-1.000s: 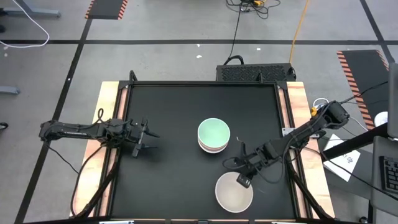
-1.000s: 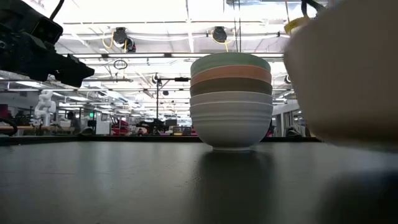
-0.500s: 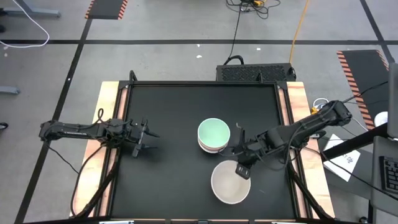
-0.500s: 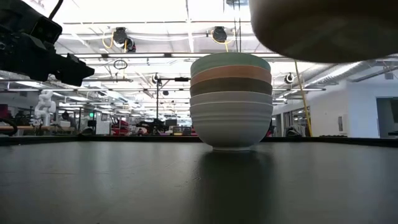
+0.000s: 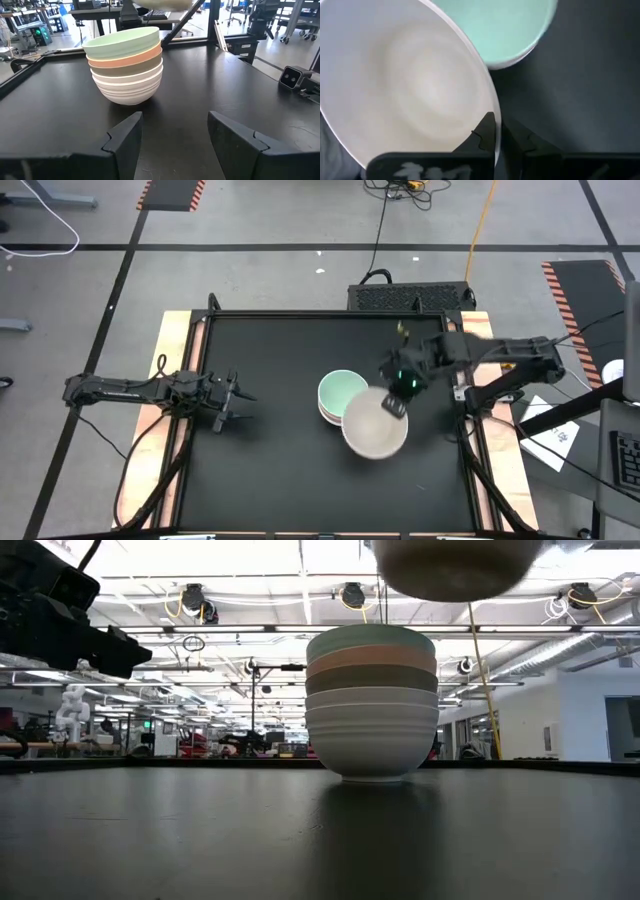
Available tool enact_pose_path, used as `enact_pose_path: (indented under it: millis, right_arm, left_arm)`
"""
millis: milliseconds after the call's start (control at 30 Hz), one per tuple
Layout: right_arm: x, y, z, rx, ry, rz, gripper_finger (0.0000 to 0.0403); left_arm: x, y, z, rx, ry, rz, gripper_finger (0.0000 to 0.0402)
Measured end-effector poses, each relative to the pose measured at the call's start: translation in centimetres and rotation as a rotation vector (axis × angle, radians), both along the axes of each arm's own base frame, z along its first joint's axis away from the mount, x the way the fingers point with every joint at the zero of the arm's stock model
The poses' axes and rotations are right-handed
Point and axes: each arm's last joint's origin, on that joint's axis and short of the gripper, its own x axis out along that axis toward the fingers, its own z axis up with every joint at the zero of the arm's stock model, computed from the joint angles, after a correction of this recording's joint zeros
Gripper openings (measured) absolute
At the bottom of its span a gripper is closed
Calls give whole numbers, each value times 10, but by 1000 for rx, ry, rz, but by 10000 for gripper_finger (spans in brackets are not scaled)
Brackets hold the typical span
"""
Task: Nest bowls inside each other
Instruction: Stack the white bowl on the stacked blue bowl
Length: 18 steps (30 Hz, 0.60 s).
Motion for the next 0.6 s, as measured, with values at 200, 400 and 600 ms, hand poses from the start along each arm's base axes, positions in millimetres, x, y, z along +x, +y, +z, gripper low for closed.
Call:
enact_pose_path:
  millis: [200,400,600]
  right_arm:
    - [-10,-40,26,-34,-35,-73,0]
    - [-11,-75,39,-32,-100,-134,0]
    - [11,-99,22,2,-46,-115,0]
  left_arm:
    - [0,0,0,1,0,0,225]
    - [0,0,0,9,-1,-1,225]
    - [0,0,0,23,-4,-3,225]
